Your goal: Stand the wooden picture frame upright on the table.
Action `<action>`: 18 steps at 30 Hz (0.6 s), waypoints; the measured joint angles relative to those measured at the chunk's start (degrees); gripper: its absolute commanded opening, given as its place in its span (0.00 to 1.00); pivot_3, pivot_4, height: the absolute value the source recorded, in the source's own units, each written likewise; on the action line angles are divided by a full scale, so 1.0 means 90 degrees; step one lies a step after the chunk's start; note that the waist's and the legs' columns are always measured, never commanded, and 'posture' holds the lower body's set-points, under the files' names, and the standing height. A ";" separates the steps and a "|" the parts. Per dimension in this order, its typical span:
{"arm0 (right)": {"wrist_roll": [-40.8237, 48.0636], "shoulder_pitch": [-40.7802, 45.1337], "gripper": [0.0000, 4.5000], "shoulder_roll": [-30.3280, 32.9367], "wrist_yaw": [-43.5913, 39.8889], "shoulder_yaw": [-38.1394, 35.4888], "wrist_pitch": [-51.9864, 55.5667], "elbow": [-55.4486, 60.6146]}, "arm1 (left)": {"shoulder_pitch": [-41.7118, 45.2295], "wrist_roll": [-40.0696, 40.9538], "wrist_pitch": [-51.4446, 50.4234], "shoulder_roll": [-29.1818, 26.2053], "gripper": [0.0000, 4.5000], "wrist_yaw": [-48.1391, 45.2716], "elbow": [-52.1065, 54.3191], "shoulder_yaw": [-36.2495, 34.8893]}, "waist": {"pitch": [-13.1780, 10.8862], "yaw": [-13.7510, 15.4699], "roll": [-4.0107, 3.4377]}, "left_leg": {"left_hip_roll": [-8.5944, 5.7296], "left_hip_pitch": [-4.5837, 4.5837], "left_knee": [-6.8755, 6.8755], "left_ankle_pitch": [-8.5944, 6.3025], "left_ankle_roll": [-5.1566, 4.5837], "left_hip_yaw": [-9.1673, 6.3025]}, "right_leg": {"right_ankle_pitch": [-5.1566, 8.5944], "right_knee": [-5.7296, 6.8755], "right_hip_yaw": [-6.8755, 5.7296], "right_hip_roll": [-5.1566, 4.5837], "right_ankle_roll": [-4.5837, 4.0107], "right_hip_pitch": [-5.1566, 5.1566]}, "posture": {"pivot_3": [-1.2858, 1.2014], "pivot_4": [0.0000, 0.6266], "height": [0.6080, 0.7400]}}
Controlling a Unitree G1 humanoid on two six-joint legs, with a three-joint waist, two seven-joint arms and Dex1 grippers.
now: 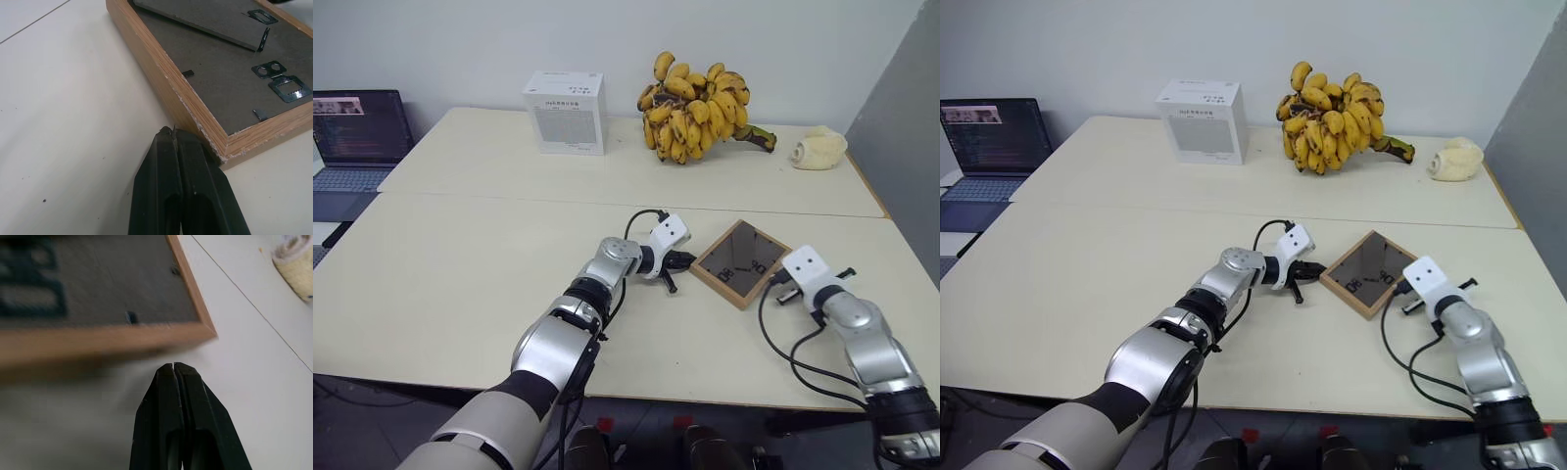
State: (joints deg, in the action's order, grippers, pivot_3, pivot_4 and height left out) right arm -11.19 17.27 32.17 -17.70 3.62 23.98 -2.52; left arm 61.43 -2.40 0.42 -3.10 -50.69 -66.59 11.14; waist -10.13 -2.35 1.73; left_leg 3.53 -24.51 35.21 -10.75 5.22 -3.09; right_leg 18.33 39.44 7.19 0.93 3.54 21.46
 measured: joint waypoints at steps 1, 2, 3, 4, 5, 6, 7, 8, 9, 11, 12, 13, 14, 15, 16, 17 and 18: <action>-0.0031 0.0117 0.00 -0.0091 0.0012 0.0032 -0.0011 -0.0068 | -0.0028 0.0000 -0.0020 -0.0002 0.00 -0.0006 0.0094 -0.0020 | 0.0000 0.0000 0.0000 | 0.0000 0.0000 0.0001 0.0001 -0.0001 0.0000 | 0.0000 0.0003 0.0000 0.0000 0.0000 0.0000 | 0.52 0.24 1.00; -0.0073 0.0218 0.00 -0.0154 0.0022 0.0087 -0.0027 -0.0126 | -0.0039 0.0001 -0.0037 -0.0003 0.00 -0.0014 0.0151 -0.0024 | 0.0000 -0.0002 0.0000 | 0.0000 0.0002 0.0002 0.0001 -0.0001 0.0000 | 0.0000 0.0005 0.0000 0.0000 0.0000 0.0000 | 0.52 0.24 1.00; -0.0113 0.0315 0.00 -0.0216 0.0017 0.0144 -0.0053 -0.0199 | -0.0085 -0.0002 -0.0099 -0.0025 0.00 -0.0036 0.0278 -0.0025 | 0.0000 -0.0004 0.0000 | 0.0001 0.0004 0.0001 0.0001 -0.0001 0.0000 | 0.0000 0.0006 0.0000 0.0000 0.0000 -0.0001 | 0.52 0.24 1.00; -0.0120 0.0404 0.00 -0.0286 0.0014 0.0193 -0.0066 -0.0277 | -0.0161 0.0000 -0.0158 -0.0108 0.00 -0.0095 0.0429 -0.0029 | 0.0000 -0.0032 0.0000 | 0.0002 0.0005 0.0001 0.0002 -0.0001 0.0000 | 0.0000 0.0008 0.0000 0.0001 0.0000 0.0000 | 0.52 0.24 1.00; -0.0121 0.0470 0.00 -0.0360 0.0007 0.0225 -0.0069 -0.0325 | -0.0262 0.0000 -0.0208 -0.0196 0.00 -0.0158 0.0607 -0.0032 | 0.0001 -0.0059 -0.0001 | 0.0002 0.0008 0.0000 0.0002 -0.0001 0.0000 | 0.0000 0.0012 0.0000 0.0001 -0.0001 0.0000 | 0.52 0.24 1.00; -0.0124 0.0533 0.00 -0.0431 -0.0020 0.0244 -0.0075 -0.0377 | -0.0402 0.0001 -0.0326 -0.0283 0.00 -0.0234 0.0867 -0.0032 | 0.0001 -0.0075 -0.0001 | 0.0003 0.0008 0.0000 0.0002 0.0000 -0.0001 | 0.0001 0.0014 0.0000 0.0001 -0.0001 0.0000 | 0.52 0.24 1.00; -0.0124 0.0582 0.00 -0.0479 -0.0062 0.0253 -0.0076 -0.0424 | -0.0549 0.0006 -0.0442 -0.0369 0.00 -0.0318 0.1163 -0.0032 | 0.0001 -0.0096 -0.0001 | 0.0003 0.0009 -0.0001 0.0002 0.0000 -0.0001 | 0.0001 0.0016 0.0000 0.0001 -0.0001 -0.0001 | 0.52 0.24 1.00; -0.0126 0.0627 0.00 -0.0519 -0.0100 0.0274 -0.0077 -0.0473 | -0.0678 0.0009 -0.0563 -0.0443 0.00 -0.0395 0.1438 -0.0028 | 0.0001 -0.0109 -0.0001 | 0.0004 0.0010 -0.0001 0.0002 0.0000 0.0000 | 0.0001 0.0017 0.0000 0.0001 -0.0001 0.0000 | 0.52 0.24 1.00; -0.0128 0.0673 0.00 -0.0588 -0.0130 0.0309 -0.0077 -0.0513 | -0.0856 0.0013 -0.0767 -0.0539 0.00 -0.0488 0.1844 -0.0020 | 0.0001 -0.0121 -0.0001 | 0.0004 0.0010 0.0000 0.0003 0.0001 0.0000 | 0.0001 0.0019 0.0000 0.0001 -0.0001 -0.0001 | 0.52 0.24 1.00; -0.0134 0.0712 0.00 -0.0683 -0.0186 0.0387 -0.0087 -0.0523 | -0.1265 0.0032 -0.1252 -0.0778 0.00 -0.0703 0.2778 -0.0017 | 0.0000 -0.0141 -0.0002 | 0.0006 0.0014 0.0000 0.0005 0.0004 -0.0001 | 0.0001 0.0030 0.0001 0.0002 -0.0002 0.0002 | 0.52 0.24 1.00; -0.0134 0.0714 0.00 -0.0717 -0.0207 0.0405 -0.0098 -0.0523 | -0.1396 0.0045 -0.1440 -0.0859 0.00 -0.0771 0.3108 -0.0016 | 0.0000 -0.0143 -0.0002 | 0.0007 0.0015 0.0000 0.0005 0.0005 -0.0002 | 0.0002 0.0036 0.0000 0.0002 -0.0003 0.0001 | 0.52 0.24 1.00; -0.0133 0.0723 0.00 -0.0750 -0.0243 0.0435 -0.0106 -0.0518 | -0.1536 0.0070 -0.1675 -0.0963 0.00 -0.0841 0.3485 -0.0017 | 0.0000 -0.0144 -0.0002 | 0.0006 0.0017 0.0000 0.0006 0.0007 -0.0003 | 0.0003 0.0040 -0.0001 0.0002 -0.0005 0.0002 | 0.52 0.24 1.00; -0.0131 0.0723 0.00 -0.0791 -0.0271 0.0457 -0.0108 -0.0511 | -0.1662 0.0118 -0.1888 -0.1061 0.00 -0.0882 0.3849 -0.0021 | 0.0000 -0.0146 -0.0003 | 0.0006 0.0017 0.0001 0.0007 0.0006 -0.0003 | 0.0003 0.0045 -0.0001 0.0002 -0.0005 0.0002 | 0.52 0.24 1.00; -0.0130 0.0721 0.00 -0.0838 -0.0302 0.0492 -0.0111 -0.0502 | -0.1813 0.0188 -0.2161 -0.1199 0.00 -0.0958 0.4326 -0.0026 | 0.0000 -0.0150 -0.0003 | 0.0007 0.0019 0.0001 0.0008 0.0007 -0.0003 | 0.0003 0.0048 0.0000 0.0002 -0.0005 0.0001 | 0.52 0.24 1.00; -0.0130 0.0721 0.00 -0.0876 -0.0360 0.0516 -0.0120 -0.0478 | -0.1955 0.0266 -0.2448 -0.1333 0.00 -0.0998 0.4816 -0.0034 | 0.0000 -0.0150 -0.0003 | 0.0007 0.0021 0.0001 0.0009 0.0007 -0.0003 | 0.0003 0.0051 0.0000 0.0002 -0.0005 0.0000 | 0.52 0.24 1.00; -0.0129 0.0709 0.00 -0.0891 -0.0402 0.0550 -0.0133 -0.0443 | -0.2043 0.0317 -0.2639 -0.1436 0.00 -0.1050 0.5159 -0.0039 | 0.0000 -0.0153 -0.0003 | 0.0007 0.0024 0.0001 0.0009 0.0007 -0.0003 | 0.0003 0.0051 0.0000 0.0002 -0.0005 -0.0002 | 0.52 0.24 1.00; -0.0130 0.0707 0.00 -0.0914 -0.0436 0.0600 -0.0149 -0.0421 | -0.2116 0.0384 -0.2851 -0.1543 0.00 -0.1087 0.5479 -0.0047 | 0.0000 -0.0153 -0.0003 | 0.0007 0.0029 0.0002 0.0010 0.0007 -0.0004 | 0.0003 0.0052 0.0000 0.0002 -0.0005 -0.0005 | 0.52 0.24 1.00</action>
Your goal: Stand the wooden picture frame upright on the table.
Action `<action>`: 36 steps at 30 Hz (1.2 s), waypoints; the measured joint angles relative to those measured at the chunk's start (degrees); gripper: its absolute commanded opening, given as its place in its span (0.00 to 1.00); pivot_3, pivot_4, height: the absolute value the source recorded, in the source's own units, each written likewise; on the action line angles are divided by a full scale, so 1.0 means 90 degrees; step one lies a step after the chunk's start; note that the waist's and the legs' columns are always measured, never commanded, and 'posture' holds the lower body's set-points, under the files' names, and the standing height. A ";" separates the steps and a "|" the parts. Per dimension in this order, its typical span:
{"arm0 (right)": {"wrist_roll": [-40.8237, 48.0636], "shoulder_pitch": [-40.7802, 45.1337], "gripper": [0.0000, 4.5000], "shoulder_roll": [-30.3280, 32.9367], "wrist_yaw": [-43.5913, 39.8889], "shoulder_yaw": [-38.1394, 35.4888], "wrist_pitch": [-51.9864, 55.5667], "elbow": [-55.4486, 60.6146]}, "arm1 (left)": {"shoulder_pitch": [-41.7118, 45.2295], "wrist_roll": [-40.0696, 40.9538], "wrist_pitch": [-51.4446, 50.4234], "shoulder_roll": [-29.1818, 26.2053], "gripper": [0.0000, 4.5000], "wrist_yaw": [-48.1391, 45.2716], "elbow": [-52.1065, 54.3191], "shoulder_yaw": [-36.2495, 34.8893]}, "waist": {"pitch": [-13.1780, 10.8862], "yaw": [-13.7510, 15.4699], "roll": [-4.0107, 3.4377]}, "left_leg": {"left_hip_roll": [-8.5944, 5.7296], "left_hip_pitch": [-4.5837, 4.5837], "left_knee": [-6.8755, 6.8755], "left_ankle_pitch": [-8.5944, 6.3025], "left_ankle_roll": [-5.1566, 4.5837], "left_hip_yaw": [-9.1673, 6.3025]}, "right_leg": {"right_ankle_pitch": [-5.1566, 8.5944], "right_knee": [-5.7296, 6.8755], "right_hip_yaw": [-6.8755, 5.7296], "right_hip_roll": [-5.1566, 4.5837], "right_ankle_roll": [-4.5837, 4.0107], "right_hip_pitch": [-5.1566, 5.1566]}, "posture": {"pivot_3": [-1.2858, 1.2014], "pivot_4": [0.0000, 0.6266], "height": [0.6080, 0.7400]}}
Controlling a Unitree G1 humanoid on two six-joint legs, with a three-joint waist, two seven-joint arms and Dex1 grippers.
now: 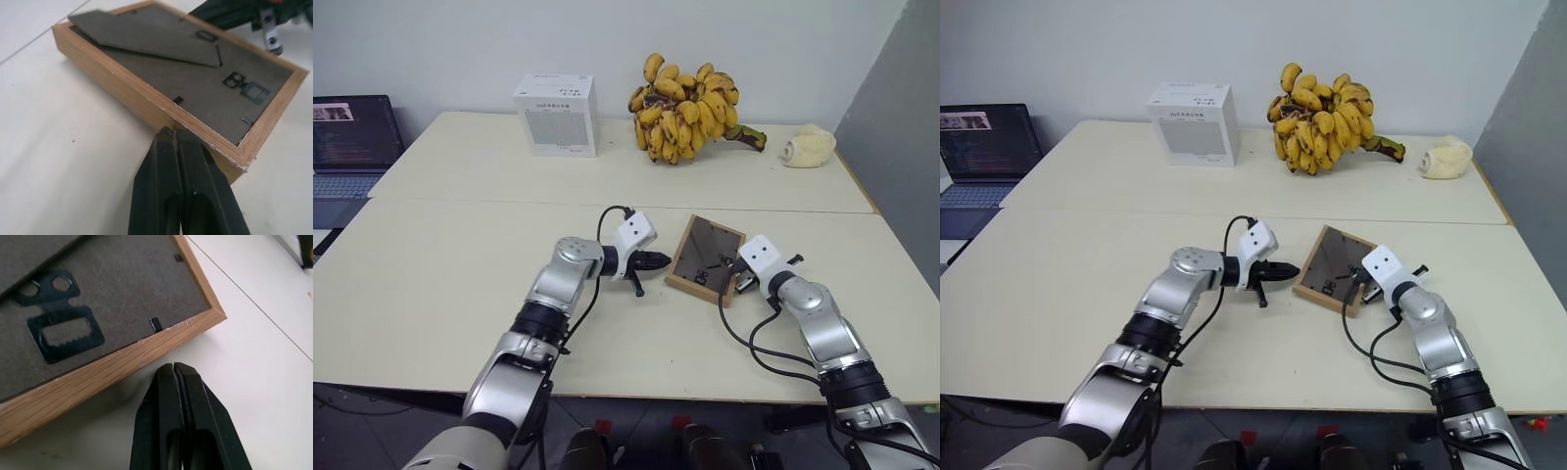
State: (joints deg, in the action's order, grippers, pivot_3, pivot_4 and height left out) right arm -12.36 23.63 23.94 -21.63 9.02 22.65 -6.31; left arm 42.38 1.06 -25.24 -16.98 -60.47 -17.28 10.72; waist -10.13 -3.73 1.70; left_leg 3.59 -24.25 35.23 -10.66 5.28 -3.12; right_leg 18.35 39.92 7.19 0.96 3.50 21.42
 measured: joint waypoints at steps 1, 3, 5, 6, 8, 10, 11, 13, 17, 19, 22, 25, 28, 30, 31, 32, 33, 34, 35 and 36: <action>-0.0001 -0.0006 0.00 -0.0026 -0.0056 0.0071 -0.0035 0.0034 | -0.0102 0.0081 -0.0270 -0.0133 0.00 -0.0017 0.0376 -0.0011 | 0.0000 -0.0002 0.0000 | 0.0000 0.0005 0.0000 0.0000 0.0000 0.0001 | 0.0000 0.0000 0.0001 0.0000 0.0000 -0.0004 | 0.52 0.24 1.00; -0.0002 -0.0024 0.00 -0.0053 -0.0134 0.0164 -0.0062 0.0106 | -0.0287 0.0150 -0.0603 -0.0310 0.00 -0.0019 0.0915 -0.0023 | 0.0000 -0.0006 0.0000 | 0.0001 0.0012 -0.0001 0.0000 0.0000 0.0002 | 0.0001 0.0000 0.0002 0.0000 0.0000 -0.0007 | 0.52 0.24 1.00; -0.0002 -0.0032 0.00 -0.0100 -0.0225 0.0216 -0.0087 0.0159 | -0.0542 0.0230 -0.0862 -0.0490 0.00 -0.0009 0.1335 -0.0048 | 0.0000 -0.0035 -0.0001 | 0.0003 0.0016 -0.0003 0.0000 -0.0001 0.0003 | 0.0002 0.0001 0.0002 0.0001 -0.0003 -0.0007 | 0.52 0.24 1.00; -0.0002 -0.0034 0.00 -0.0121 -0.0238 0.0252 -0.0096 0.0177 | -0.0679 0.0271 -0.0983 -0.0580 0.00 0.0007 0.1508 -0.0064 | 0.0000 -0.0050 0.0000 | 0.0004 0.0016 -0.0003 0.0000 -0.0001 0.0002 | 0.0003 0.0001 0.0002 0.0001 -0.0004 -0.0007 | 0.52 0.24 1.00; -0.0002 -0.0031 0.00 -0.0149 -0.0280 0.0318 -0.0120 0.0204 | -0.0973 0.0322 -0.1263 -0.0688 0.00 0.0120 0.1789 -0.0120 | 0.0000 -0.0067 0.0000 | 0.0005 0.0016 -0.0004 0.0000 -0.0001 0.0002 | 0.0004 0.0003 0.0001 0.0001 -0.0005 -0.0007 | 0.52 0.24 1.00; -0.0002 -0.0022 0.00 -0.0171 -0.0364 0.0373 -0.0169 0.0215 | -0.1212 0.0377 -0.1588 -0.0776 0.00 0.0280 0.2042 -0.0148 | 0.0000 -0.0078 0.0000 | 0.0004 0.0017 -0.0003 0.0000 -0.0001 0.0002 | 0.0004 0.0002 0.0002 0.0001 -0.0005 -0.0008 | 0.52 0.24 1.00; -0.0002 -0.0022 0.00 -0.0175 -0.0378 0.0390 -0.0193 0.0218 | -0.1267 0.0382 -0.1666 -0.0794 0.00 0.0319 0.2105 -0.0159 | 0.0000 -0.0081 0.0001 | 0.0004 0.0016 -0.0003 0.0000 -0.0001 0.0002 | 0.0004 0.0002 0.0001 0.0001 -0.0005 -0.0008 | 0.52 0.24 1.00; 0.0005 -0.0017 0.00 -0.0205 -0.0448 0.0418 -0.0245 0.0221 | -0.1415 0.0489 -0.1832 -0.0844 0.00 0.0418 0.2328 -0.0174 | 0.0000 -0.0088 0.0000 | 0.0005 0.0016 -0.0003 0.0000 -0.0001 0.0002 | 0.0004 0.0002 0.0001 0.0001 -0.0006 -0.0007 | 0.52 0.24 1.00; 0.0011 0.0012 0.00 -0.0278 -0.0553 0.0539 -0.0357 0.0239 | -0.1567 0.0658 -0.2062 -0.0872 0.00 0.0679 0.2762 -0.0177 | 0.0000 -0.0109 0.0000 | 0.0006 0.0019 -0.0004 -0.0001 -0.0001 0.0002 | 0.0005 0.0002 0.0002 0.0002 -0.0006 -0.0008 | 0.52 0.24 1.00; 0.0011 0.0015 0.00 -0.0282 -0.0626 0.0575 -0.0394 0.0250 | -0.1698 0.0761 -0.2254 -0.0920 0.00 0.0859 0.2884 -0.0264 | 0.0000 -0.0115 0.0000 | 0.0006 0.0019 -0.0005 -0.0001 -0.0001 0.0002 | 0.0005 0.0002 0.0003 0.0002 -0.0006 -0.0007 | 0.52 0.24 1.00; 0.0011 0.0014 0.00 -0.0282 -0.0687 0.0620 -0.0405 0.0288 | -0.1893 0.0884 -0.2367 -0.0981 0.00 0.1022 0.3000 -0.0391 | 0.0000 -0.0116 0.0000 | 0.0007 0.0019 -0.0005 -0.0001 -0.0001 0.0003 | 0.0006 0.0002 0.0002 0.0002 -0.0007 -0.0007 | 0.52 0.24 1.00; 0.0010 0.0009 0.00 -0.0287 -0.0748 0.0649 -0.0429 0.0311 | -0.1993 0.0928 -0.2467 -0.1058 0.00 0.1182 0.3183 -0.0423 | 0.0000 -0.0115 0.0000 | 0.0006 0.0019 -0.0005 -0.0001 -0.0001 0.0003 | 0.0006 0.0001 0.0002 0.0002 -0.0007 -0.0007 | 0.52 0.24 1.00; 0.0011 0.0009 0.00 -0.0286 -0.0783 0.0648 -0.0456 0.0311 | -0.2012 0.1042 -0.2577 -0.1152 0.00 0.1362 0.3232 -0.0477 | 0.0000 -0.0115 0.0000 | 0.0006 0.0019 -0.0006 -0.0001 -0.0001 0.0003 | 0.0006 0.0001 0.0002 0.0002 -0.0007 -0.0006 | 0.52 0.24 1.00; 0.0013 0.0006 0.00 -0.0280 -0.0794 0.0646 -0.0469 0.0312 | -0.2013 0.1144 -0.2658 -0.1248 0.00 0.1463 0.3232 -0.0629 | 0.0000 -0.0115 0.0001 | 0.0006 0.0018 -0.0007 -0.0001 -0.0001 0.0003 | 0.0007 0.0001 0.0002 0.0002 -0.0007 -0.0005 | 0.52 0.24 1.00; 0.0014 -0.0002 0.00 -0.0278 -0.0803 0.0645 -0.0472 0.0322 | -0.2013 0.1194 -0.2741 -0.1328 0.00 0.1520 0.3231 -0.0750 | 0.0000 -0.0115 0.0001 | 0.0007 0.0018 -0.0007 -0.0001 -0.0001 0.0003 | 0.0007 0.0001 0.0002 0.0002 -0.0008 -0.0004 | 0.52 0.24 1.00; 0.0014 -0.0015 0.00 -0.0272 -0.0809 0.0644 -0.0472 0.0342 | -0.2019 0.1261 -0.2810 -0.1385 0.00 0.1536 0.3232 -0.0866 | -0.0001 -0.0115 0.0000 | 0.0006 0.0018 -0.0008 -0.0001 -0.0001 0.0003 | 0.0008 0.0001 0.0002 0.0002 -0.0008 -0.0004 | 0.52 0.24 1.00; 0.0014 -0.0043 0.00 -0.0269 -0.0832 0.0645 -0.0472 0.0381 | -0.2034 0.1386 -0.2933 -0.1472 0.00 0.1530 0.3235 -0.1034 | -0.0001 -0.0115 0.0000 | 0.0007 0.0018 -0.0009 -0.0001 -0.0001 0.0003 | 0.0008 0.0000 0.0002 0.0002 -0.0008 -0.0004 | 0.52 0.24 1.00; 0.0014 -0.0060 0.00 -0.0269 -0.0851 0.0645 -0.0472 0.0405 | -0.2052 0.1521 -0.3095 -0.1548 0.00 0.1518 0.3249 -0.1188 | -0.0001 -0.0115 0.0000 | 0.0006 0.0017 -0.0010 -0.0001 -0.0001 0.0003 | 0.0009 -0.0001 0.0002 0.0001 -0.0008 -0.0003 | 0.52 0.24 1.00; 0.0015 -0.0064 0.00 -0.0270 -0.0865 0.0646 -0.0473 0.0412 | -0.2059 0.1680 -0.3308 -0.1649 0.00 0.1473 0.3297 -0.1277 | -0.0002 -0.0116 0.0003 | 0.0007 0.0016 -0.0010 -0.0001 -0.0001 0.0003 | 0.0009 -0.0001 0.0001 0.0001 -0.0008 -0.0002 | 0.52 0.24 1.00; 0.0015 -0.0064 0.00 -0.0269 -0.0872 0.0646 -0.0475 0.0415 | -0.2060 0.1882 -0.3578 -0.1731 0.00 0.1390 0.3359 -0.1383 | -0.0002 -0.0116 0.0003 | 0.0006 0.0016 -0.0010 -0.0001 -0.0001 0.0002 | 0.0010 0.0000 0.0000 0.0001 -0.0006 -0.0002 | 0.52 0.24 1.00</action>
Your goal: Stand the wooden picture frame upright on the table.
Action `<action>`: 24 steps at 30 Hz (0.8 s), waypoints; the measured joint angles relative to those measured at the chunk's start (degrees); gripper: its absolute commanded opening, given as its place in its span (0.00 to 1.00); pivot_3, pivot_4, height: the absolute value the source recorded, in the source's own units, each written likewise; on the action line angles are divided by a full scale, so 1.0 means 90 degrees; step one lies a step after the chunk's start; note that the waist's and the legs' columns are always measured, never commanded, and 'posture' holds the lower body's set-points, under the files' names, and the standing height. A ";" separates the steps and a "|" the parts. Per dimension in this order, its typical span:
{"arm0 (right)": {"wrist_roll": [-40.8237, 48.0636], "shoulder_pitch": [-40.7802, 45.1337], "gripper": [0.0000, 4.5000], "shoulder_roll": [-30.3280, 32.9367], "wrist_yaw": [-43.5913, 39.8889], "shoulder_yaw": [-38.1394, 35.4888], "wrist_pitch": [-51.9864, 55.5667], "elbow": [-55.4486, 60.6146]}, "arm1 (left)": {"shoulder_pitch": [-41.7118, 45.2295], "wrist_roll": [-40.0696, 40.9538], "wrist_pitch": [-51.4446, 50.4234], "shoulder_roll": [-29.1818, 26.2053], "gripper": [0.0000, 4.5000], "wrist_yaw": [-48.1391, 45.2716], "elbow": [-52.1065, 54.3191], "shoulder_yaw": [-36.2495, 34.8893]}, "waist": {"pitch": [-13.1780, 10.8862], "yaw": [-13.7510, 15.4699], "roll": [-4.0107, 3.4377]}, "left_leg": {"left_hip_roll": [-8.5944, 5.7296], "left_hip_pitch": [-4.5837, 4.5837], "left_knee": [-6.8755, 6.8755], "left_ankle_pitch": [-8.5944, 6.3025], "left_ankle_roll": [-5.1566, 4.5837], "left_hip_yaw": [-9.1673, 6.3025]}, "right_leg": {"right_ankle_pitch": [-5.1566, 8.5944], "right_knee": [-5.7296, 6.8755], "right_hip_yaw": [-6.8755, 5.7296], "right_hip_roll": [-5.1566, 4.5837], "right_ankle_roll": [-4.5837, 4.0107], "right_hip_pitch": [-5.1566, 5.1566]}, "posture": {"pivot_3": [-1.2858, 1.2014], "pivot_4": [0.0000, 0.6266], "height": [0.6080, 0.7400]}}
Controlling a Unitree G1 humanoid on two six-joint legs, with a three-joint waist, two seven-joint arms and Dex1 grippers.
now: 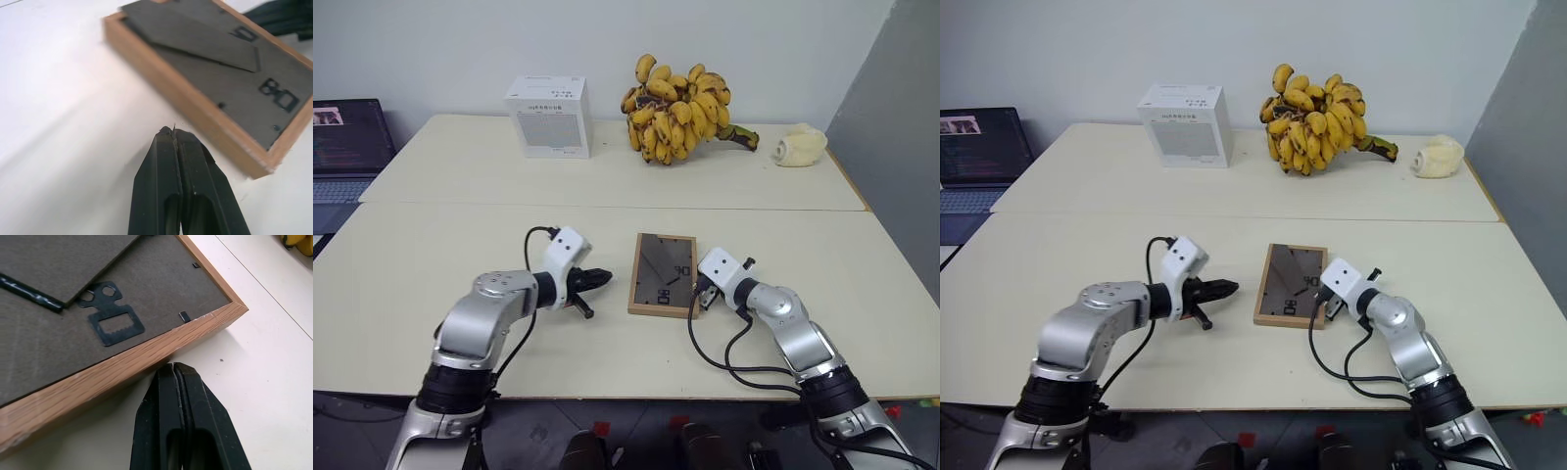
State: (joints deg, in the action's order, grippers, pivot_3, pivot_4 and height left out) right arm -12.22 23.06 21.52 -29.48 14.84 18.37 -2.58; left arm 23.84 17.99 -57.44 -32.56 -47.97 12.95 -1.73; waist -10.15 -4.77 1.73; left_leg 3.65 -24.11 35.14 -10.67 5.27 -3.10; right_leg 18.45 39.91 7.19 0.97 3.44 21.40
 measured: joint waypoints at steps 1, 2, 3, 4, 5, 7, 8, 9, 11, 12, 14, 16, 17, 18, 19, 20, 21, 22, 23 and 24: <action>0.0000 -0.0001 0.00 -0.0001 -0.0010 0.0000 -0.0004 0.0001 | 0.0005 0.0232 -0.0312 -0.0060 0.00 -0.0077 0.0049 -0.0122 | 0.0000 0.0001 0.0000 | 0.0000 0.0000 0.0000 0.0000 0.0000 0.0000 | 0.0003 -0.0001 0.0000 0.0000 0.0006 0.0000 | 0.52 0.24 1.00; 0.0000 -0.0001 0.00 -0.0001 -0.0030 0.0000 -0.0018 0.0001 | 0.0031 0.0648 -0.0877 -0.0154 0.00 -0.0216 0.0076 -0.0306 | 0.0000 0.0000 0.0000 | 0.0000 0.0000 0.0000 0.0000 0.0000 0.0000 | 0.0004 0.0000 0.0000 0.0000 0.0008 0.0000 | 0.52 0.24 1.00; 0.0000 -0.0002 0.00 0.0001 -0.0036 0.0000 -0.0021 0.0001 | 0.0047 0.0844 -0.1156 -0.0197 0.00 -0.0289 0.0076 -0.0390 | -0.0001 -0.0001 0.0000 | 0.0000 0.0001 0.0000 0.0000 0.0000 0.0000 | 0.0007 0.0000 -0.0001 0.0000 0.0011 0.0000 | 0.52 0.24 1.00; -0.0002 -0.0002 0.00 0.0003 -0.0045 0.0001 -0.0032 0.0001 | 0.0084 0.1101 -0.1524 -0.0245 0.00 -0.0365 0.0068 -0.0505 | -0.0001 -0.0001 0.0000 | 0.0000 0.0001 0.0000 0.0000 0.0000 0.0000 | 0.0009 0.0000 -0.0001 0.0000 0.0014 0.0000 | 0.52 0.24 1.00; -0.0003 -0.0003 0.00 0.0014 -0.0060 0.0006 -0.0068 0.0001 | 0.0163 0.1467 -0.2005 -0.0376 0.00 -0.0553 0.0055 -0.0552 | -0.0007 0.0000 0.0008 | 0.0001 -0.0002 0.0000 0.0000 0.0000 -0.0002 | 0.0009 0.0001 -0.0004 0.0001 0.0013 0.0003 | 0.52 0.24 1.00; -0.0009 -0.0003 0.00 0.0066 -0.0086 0.0015 -0.0128 0.0001 | 0.0373 0.1993 -0.2699 -0.0468 0.00 -0.0768 -0.0030 -0.0715 | -0.0008 -0.0003 0.0007 | -0.0001 0.0000 0.0000 0.0000 0.0000 -0.0002 | 0.0010 0.0000 -0.0003 -0.0001 0.0014 0.0001 | 0.52 0.24 1.00; -0.0012 -0.0002 0.00 0.0076 -0.0097 0.0020 -0.0163 -0.0002 | 0.0518 0.2186 -0.3014 -0.0471 0.00 -0.0807 -0.0165 -0.0803 | -0.0008 -0.0003 0.0007 | -0.0001 0.0000 0.0000 0.0000 0.0000 -0.0002 | 0.0010 0.0000 -0.0004 -0.0001 0.0015 0.0001 | 0.52 0.24 1.00; -0.0013 -0.0002 0.00 0.0078 -0.0099 0.0027 -0.0197 -0.0003 | 0.0632 0.2263 -0.3209 -0.0468 0.00 -0.0769 -0.0346 -0.0863 | -0.0008 -0.0002 0.0007 | -0.0001 0.0002 0.0000 0.0000 0.0000 -0.0002 | 0.0012 0.0000 -0.0003 0.0000 0.0018 0.0001 | 0.52 0.24 1.00; -0.0016 -0.0002 0.00 0.0084 -0.0100 0.0044 -0.0240 -0.0004 | 0.0672 0.2265 -0.3286 -0.0453 0.08 -0.0621 -0.0551 -0.0915 | -0.0008 -0.0006 0.0007 | 0.0000 0.0002 -0.0001 0.0000 0.0000 -0.0001 | 0.0014 0.0000 -0.0002 0.0000 0.0020 0.0002 | 0.52 0.24 1.00; -0.0019 -0.0002 0.00 0.0103 -0.0100 0.0053 -0.0262 -0.0008 | 0.0658 0.2266 -0.3273 -0.0448 0.11 -0.0549 -0.0620 -0.0915 | -0.0009 -0.0007 0.0006 | 0.0000 0.0000 -0.0003 0.0000 0.0000 -0.0001 | 0.0013 0.0000 -0.0002 0.0000 0.0016 0.0003 | 0.52 0.24 1.00; -0.0029 -0.0001 0.00 0.0132 -0.0102 0.0054 -0.0288 -0.0009 | 0.0626 0.2319 -0.3265 -0.0450 0.21 -0.0479 -0.0705 -0.0921 | -0.0009 0.0000 0.0007 | 0.0000 -0.0001 -0.0005 0.0000 0.0001 -0.0002 | 0.0005 0.0000 -0.0003 -0.0001 -0.0006 0.0003 | 0.52 0.24 1.00; -0.0035 -0.0001 0.00 0.0144 -0.0104 0.0056 -0.0315 -0.0009 | 0.0626 0.2436 -0.3301 -0.0456 0.30 -0.0470 -0.0760 -0.0980 | -0.0009 0.0004 0.0007 | 0.0000 -0.0001 -0.0006 0.0000 0.0001 -0.0003 | 0.0006 0.0000 -0.0005 -0.0001 -0.0008 0.0003 | 0.52 0.24 1.00; -0.0044 -0.0001 0.00 0.0163 -0.0106 0.0059 -0.0325 -0.0009 | 0.0629 0.2513 -0.3335 -0.0484 0.34 -0.0482 -0.0790 -0.0992 | -0.0009 0.0004 0.0007 | 0.0000 0.0000 -0.0006 0.0000 0.0001 -0.0003 | 0.0006 0.0000 -0.0005 -0.0001 -0.0008 0.0003 | 0.52 0.24 1.00; -0.0072 -0.0002 0.00 0.0205 -0.0106 0.0060 -0.0340 -0.0009 | 0.0653 0.2619 -0.3444 -0.0527 0.39 -0.0504 -0.0904 -0.0992 | -0.0009 0.0003 0.0007 | -0.0001 0.0000 -0.0006 0.0000 0.0001 -0.0003 | 0.0008 0.0000 -0.0004 -0.0002 -0.0004 0.0003 | 0.52 0.24 1.00; -0.0078 -0.0003 0.00 0.0232 -0.0107 0.0060 -0.0343 -0.0010 | 0.0669 0.2654 -0.3484 -0.0543 0.41 -0.0513 -0.0976 -0.0992 | -0.0009 0.0002 0.0007 | -0.0001 0.0001 -0.0006 0.0000 0.0001 -0.0003 | 0.0009 0.0000 -0.0004 -0.0002 -0.0003 0.0003 | 0.52 0.24 1.00; -0.0083 -0.0005 0.00 0.0257 -0.0108 0.0060 -0.0350 -0.0010 | 0.0698 0.2693 -0.3553 -0.0553 0.47 -0.0513 -0.1062 -0.0992 | -0.0009 0.0002 0.0007 | -0.0001 0.0001 -0.0005 0.0000 0.0001 -0.0003 | 0.0010 0.0000 -0.0005 -0.0002 -0.0001 0.0003 | 0.52 0.24 1.00; -0.0085 -0.0007 0.00 0.0265 -0.0108 0.0060 -0.0360 -0.0010 | 0.0726 0.2735 -0.3580 -0.0553 0.52 -0.0511 -0.1128 -0.0989 | -0.0009 0.0002 0.0007 | -0.0001 0.0001 -0.0005 0.0000 0.0001 -0.0003 | 0.0010 0.0001 -0.0005 -0.0002 -0.0001 0.0002 | 0.52 0.24 1.00; -0.0086 -0.0013 0.00 0.0265 -0.0108 0.0062 -0.0376 -0.0010 | 0.0777 0.2750 -0.3602 -0.0551 0.56 -0.0490 -0.1209 -0.0988 | -0.0009 0.0002 0.0007 | -0.0001 0.0000 -0.0005 0.0000 0.0001 -0.0003 | 0.0010 0.0001 -0.0005 -0.0002 -0.0001 0.0003 | 0.52 0.24 1.00; -0.0086 -0.0020 0.00 0.0265 -0.0108 0.0065 -0.0389 -0.0010 | 0.0845 0.2750 -0.3625 -0.0546 0.61 -0.0442 -0.1298 -0.0988 | -0.0009 0.0003 0.0007 | -0.0001 0.0000 -0.0005 0.0000 0.0001 -0.0003 | 0.0010 0.0001 -0.0006 -0.0002 -0.0001 0.0003 | 0.52 0.24 1.00; -0.0089 -0.0030 0.00 0.0266 -0.0108 0.0075 -0.0401 -0.0010 | 0.0915 0.2751 -0.3649 -0.0543 0.66 -0.0420 -0.1372 -0.0988 | -0.0009 0.0003 0.0007 | -0.0001 0.0000 -0.0006 0.0000 0.0001 -0.0003 | 0.0010 0.0000 -0.0005 -0.0002 -0.0001 0.0003 | 0.52 0.24 1.00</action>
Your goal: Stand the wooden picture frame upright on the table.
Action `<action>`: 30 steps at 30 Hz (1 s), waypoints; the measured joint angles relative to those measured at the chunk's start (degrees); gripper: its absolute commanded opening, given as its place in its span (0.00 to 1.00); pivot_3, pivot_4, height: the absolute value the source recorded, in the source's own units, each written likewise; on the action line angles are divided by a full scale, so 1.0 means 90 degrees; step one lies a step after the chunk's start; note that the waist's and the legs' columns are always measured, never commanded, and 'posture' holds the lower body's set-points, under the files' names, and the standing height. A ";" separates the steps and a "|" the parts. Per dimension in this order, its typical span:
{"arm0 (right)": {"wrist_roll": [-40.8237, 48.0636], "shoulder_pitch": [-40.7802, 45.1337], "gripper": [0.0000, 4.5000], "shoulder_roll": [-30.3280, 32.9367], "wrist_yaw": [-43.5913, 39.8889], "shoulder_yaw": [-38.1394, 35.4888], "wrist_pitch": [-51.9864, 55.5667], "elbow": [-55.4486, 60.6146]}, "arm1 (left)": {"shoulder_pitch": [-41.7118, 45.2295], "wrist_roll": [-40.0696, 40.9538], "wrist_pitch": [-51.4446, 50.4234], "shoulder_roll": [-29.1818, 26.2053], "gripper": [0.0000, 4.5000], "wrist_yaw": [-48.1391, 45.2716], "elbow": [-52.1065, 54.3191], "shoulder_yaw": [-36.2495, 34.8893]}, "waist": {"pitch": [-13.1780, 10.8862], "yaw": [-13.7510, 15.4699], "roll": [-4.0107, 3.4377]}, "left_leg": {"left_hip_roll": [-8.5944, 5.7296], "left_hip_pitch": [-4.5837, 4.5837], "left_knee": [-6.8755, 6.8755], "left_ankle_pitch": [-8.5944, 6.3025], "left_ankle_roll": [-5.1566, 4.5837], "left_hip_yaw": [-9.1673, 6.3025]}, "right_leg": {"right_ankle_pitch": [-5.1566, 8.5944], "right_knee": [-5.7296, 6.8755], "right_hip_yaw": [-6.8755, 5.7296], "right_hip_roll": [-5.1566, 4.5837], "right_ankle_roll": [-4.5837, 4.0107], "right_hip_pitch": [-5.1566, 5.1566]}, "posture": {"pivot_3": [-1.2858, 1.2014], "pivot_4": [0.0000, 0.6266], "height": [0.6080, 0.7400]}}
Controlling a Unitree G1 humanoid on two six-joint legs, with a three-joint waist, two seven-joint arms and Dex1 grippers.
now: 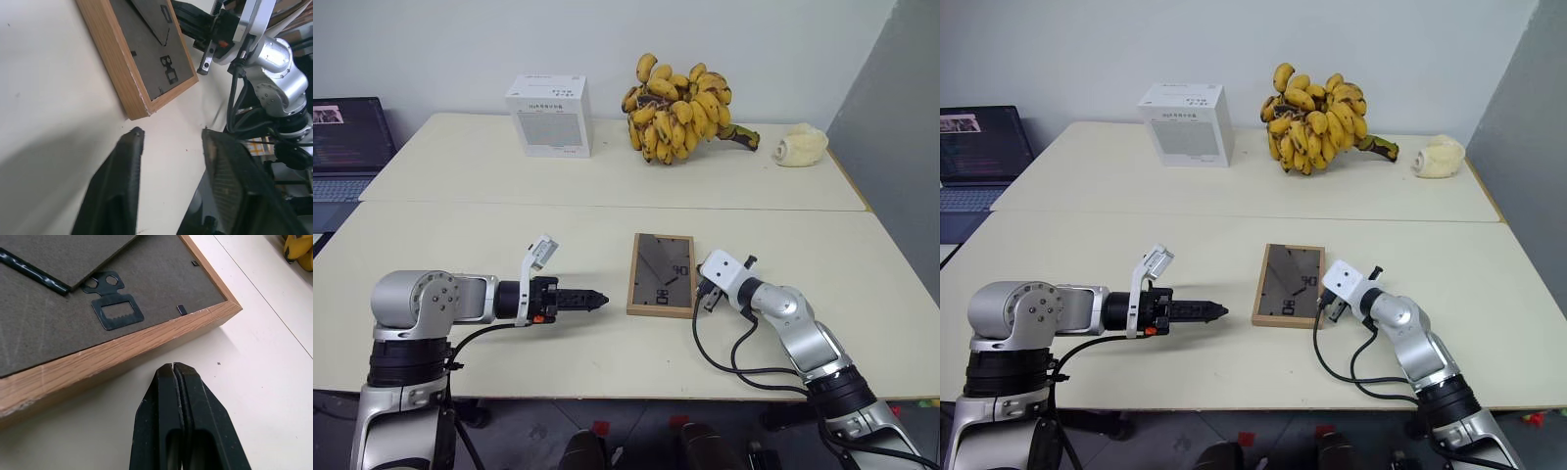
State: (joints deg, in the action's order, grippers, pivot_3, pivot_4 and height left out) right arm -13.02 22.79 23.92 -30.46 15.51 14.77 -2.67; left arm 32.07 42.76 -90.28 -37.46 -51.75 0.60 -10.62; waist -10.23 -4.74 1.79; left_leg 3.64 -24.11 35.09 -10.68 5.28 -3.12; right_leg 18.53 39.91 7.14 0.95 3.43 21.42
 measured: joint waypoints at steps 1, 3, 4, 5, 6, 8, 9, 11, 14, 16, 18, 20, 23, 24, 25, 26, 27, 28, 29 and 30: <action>-0.0005 -0.0011 0.00 0.0001 0.0000 0.0009 -0.0010 0.0000 | 0.0037 0.0002 -0.0016 0.0004 0.70 0.0016 -0.0056 0.0000 | 0.0000 0.0000 0.0000 | 0.0000 0.0000 0.0000 0.0000 0.0000 0.0001 | 0.0000 0.0000 0.0001 0.0000 0.0000 0.0000 | 0.52 0.24 1.00; -0.0042 -0.0042 0.00 0.0009 0.0000 0.0018 -0.0046 0.0000 | 0.0060 0.0006 -0.0044 0.0018 0.79 0.0078 -0.0153 0.0002 | 0.0000 0.0002 0.0000 | 0.0000 -0.0001 0.0000 0.0000 0.0000 0.0001 | -0.0001 -0.0001 0.0001 0.0000 -0.0003 0.0001 | 0.52 0.24 1.00; -0.0050 -0.0043 0.00 0.0023 -0.0002 0.0019 -0.0053 0.0000 | 0.0078 0.0006 -0.0052 0.0024 0.84 0.0117 -0.0226 0.0003 | 0.0000 0.0001 0.0000 | 0.0000 -0.0001 -0.0001 0.0000 0.0000 0.0000 | 0.0000 -0.0001 0.0000 0.0000 -0.0002 0.0001 | 0.52 0.24 1.00; -0.0054 -0.0044 0.00 0.0035 -0.0002 0.0019 -0.0057 0.0000 | 0.0097 0.0006 -0.0055 0.0027 0.89 0.0124 -0.0291 0.0005 | 0.0000 0.0001 0.0000 | 0.0000 0.0000 -0.0001 0.0000 0.0000 0.0000 | 0.0000 0.0000 0.0000 0.0000 -0.0002 0.0001 | 0.52 0.24 1.00; -0.0057 -0.0047 0.00 0.0045 -0.0003 0.0019 -0.0062 0.0000 | 0.0127 0.0006 -0.0060 0.0028 0.93 0.0133 -0.0371 0.0007 | 0.0000 0.0001 0.0000 | 0.0000 0.0000 -0.0001 0.0000 0.0000 0.0000 | 0.0000 0.0000 -0.0001 0.0000 -0.0001 0.0001 | 0.52 0.24 1.00; -0.0091 -0.0065 0.00 0.0072 -0.0002 0.0019 -0.0098 0.0000 | 0.0227 0.0001 -0.0067 0.0051 0.93 0.0168 -0.0559 0.0042 | 0.0000 0.0001 0.0000 | -0.0001 0.0000 -0.0001 0.0000 0.0000 0.0000 | 0.0001 0.0000 0.0000 0.0000 -0.0001 0.0000 | 0.52 0.24 1.00; -0.0133 -0.0071 0.00 0.0084 -0.0001 0.0021 -0.0129 0.0000 | 0.0287 -0.0005 -0.0075 0.0072 0.93 0.0195 -0.0669 0.0086 | 0.0000 0.0001 0.0000 | -0.0001 0.0000 0.0000 0.0000 0.0000 0.0000 | 0.0001 0.0000 0.0000 0.0000 0.0000 0.0000 | 0.52 0.24 1.00; -0.0180 -0.0078 0.00 0.0117 0.0004 0.0036 -0.0213 -0.0016 | 0.0382 -0.0031 -0.0084 0.0164 0.93 0.0287 -0.0895 0.0171 | 0.0000 0.0001 0.0000 | -0.0002 0.0000 0.0000 0.0000 0.0000 0.0000 | 0.0001 -0.0001 0.0001 -0.0001 0.0000 -0.0001 | 0.52 0.24 1.00; -0.0326 -0.0071 0.00 0.0226 0.0056 0.0138 -0.0553 -0.0153 | 0.0494 -0.0177 0.0039 0.0426 0.93 0.0473 -0.1231 0.0375 | 0.0000 0.0003 0.0001 | -0.0003 0.0001 0.0000 0.0000 0.0000 0.0001 | 0.0001 -0.0001 0.0000 -0.0001 0.0000 -0.0002 | 0.52 0.24 1.00; -0.0421 -0.0025 0.00 0.0234 0.0078 0.0179 -0.0782 -0.0288 | 0.0533 -0.0240 0.0161 0.0659 0.93 0.0561 -0.1390 0.0524 | 0.0001 0.0006 0.0002 | -0.0002 0.0003 0.0000 0.0000 0.0000 0.0001 | 0.0000 0.0000 0.0001 -0.0001 -0.0001 -0.0003 | 0.52 0.24 1.00; -0.0432 -0.0010 0.00 0.0227 0.0104 0.0179 -0.0916 -0.0410 | 0.0619 -0.0265 0.0233 0.0779 0.93 0.0596 -0.1546 0.0531 | 0.0002 0.0007 0.0003 | -0.0002 0.0007 0.0000 0.0000 0.0000 0.0000 | -0.0001 0.0001 0.0000 -0.0001 -0.0002 -0.0007 | 0.52 0.24 1.00; -0.0464 0.0031 0.00 0.0197 0.0152 0.0182 -0.1039 -0.0549 | 0.0730 -0.0297 0.0313 0.0890 0.93 0.0678 -0.1719 0.0535 | 0.0003 0.0007 0.0003 | -0.0002 0.0018 0.0000 0.0000 0.0000 0.0001 | 0.0001 0.0001 0.0001 -0.0001 0.0000 -0.0017 | 0.52 0.24 1.00; -0.0486 0.0058 0.00 0.0143 0.0223 0.0182 -0.1131 -0.0673 | 0.0845 -0.0358 0.0492 0.1021 0.93 0.0719 -0.2063 0.0518 | 0.0005 0.0004 0.0004 | -0.0003 0.0027 0.0001 0.0001 0.0000 0.0001 | 0.0003 0.0000 0.0002 -0.0001 0.0005 -0.0027 | 0.52 0.24 1.00; -0.0498 0.0073 0.00 0.0117 0.0243 0.0181 -0.1154 -0.0701 | 0.0899 -0.0381 0.0546 0.1081 0.93 0.0742 -0.2169 0.0510 | 0.0007 0.0004 0.0006 | -0.0003 0.0028 0.0001 0.0001 0.0000 0.0001 | 0.0004 0.0000 0.0001 -0.0001 0.0006 -0.0028 | 0.52 0.24 1.00; -0.0525 0.0076 0.00 0.0083 0.0254 0.0178 -0.1155 -0.0719 | 0.0944 -0.0393 0.0629 0.1138 0.93 0.0763 -0.2298 0.0491 | 0.0011 0.0005 0.0007 | -0.0003 0.0030 0.0001 0.0001 0.0001 0.0001 | 0.0004 0.0000 0.0002 -0.0001 0.0006 -0.0030 | 0.52 0.24 1.00; -0.0558 0.0080 0.00 0.0036 0.0266 0.0179 -0.1151 -0.0722 | 0.0979 -0.0399 0.0692 0.1195 0.93 0.0789 -0.2412 0.0444 | 0.0013 0.0004 0.0006 | -0.0003 0.0031 0.0001 0.0001 0.0001 0.0001 | 0.0004 0.0000 0.0002 -0.0001 0.0007 -0.0031 | 0.52 0.24 1.00; -0.0572 0.0078 0.00 -0.0008 0.0274 0.0182 -0.1141 -0.0722 | 0.1006 -0.0400 0.0762 0.1234 0.93 0.0798 -0.2504 0.0420 | 0.0013 0.0004 0.0006 | -0.0003 0.0031 0.0001 0.0001 0.0001 0.0001 | 0.0006 0.0000 0.0001 -0.0001 0.0010 -0.0031 | 0.52 0.24 1.00; -0.0612 0.0078 0.00 -0.0056 0.0286 0.0186 -0.1126 -0.0719 | 0.1032 -0.0405 0.0822 0.1272 0.93 0.0802 -0.2600 0.0388 | 0.0013 0.0004 0.0006 | -0.0003 0.0032 0.0001 0.0001 0.0001 0.0001 | 0.0009 0.0001 0.0001 -0.0001 0.0015 -0.0030 | 0.52 0.24 1.00; -0.0640 0.0077 0.00 -0.0103 0.0300 0.0195 -0.1111 -0.0718 | 0.1059 -0.0408 0.0903 0.1306 0.93 0.0806 -0.2684 0.0378 | 0.0013 0.0004 0.0005 | -0.0002 0.0032 0.0001 0.0001 0.0001 0.0001 | 0.0010 0.0001 0.0002 -0.0001 0.0017 -0.0031 | 0.52 0.24 1.00; -0.0667 0.0077 0.00 -0.0135 0.0311 0.0201 -0.1102 -0.0717 | 0.1079 -0.0411 0.0940 0.1328 0.93 0.0809 -0.2744 0.0367 | 0.0014 0.0004 0.0006 | -0.0002 0.0032 0.0001 0.0001 0.0001 0.0001 | 0.0010 0.0001 0.0002 -0.0001 0.0016 -0.0031 | 0.52 0.24 1.00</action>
State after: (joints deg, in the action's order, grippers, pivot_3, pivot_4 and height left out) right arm -19.02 23.48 22.70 -27.66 17.32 4.85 -9.12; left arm 41.78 39.05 -81.82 -25.50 -44.47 -24.09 -7.32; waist -10.11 -4.70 1.84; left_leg 3.62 -23.82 35.10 -10.67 5.29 -3.12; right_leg 18.62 39.92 7.16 0.95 3.58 21.15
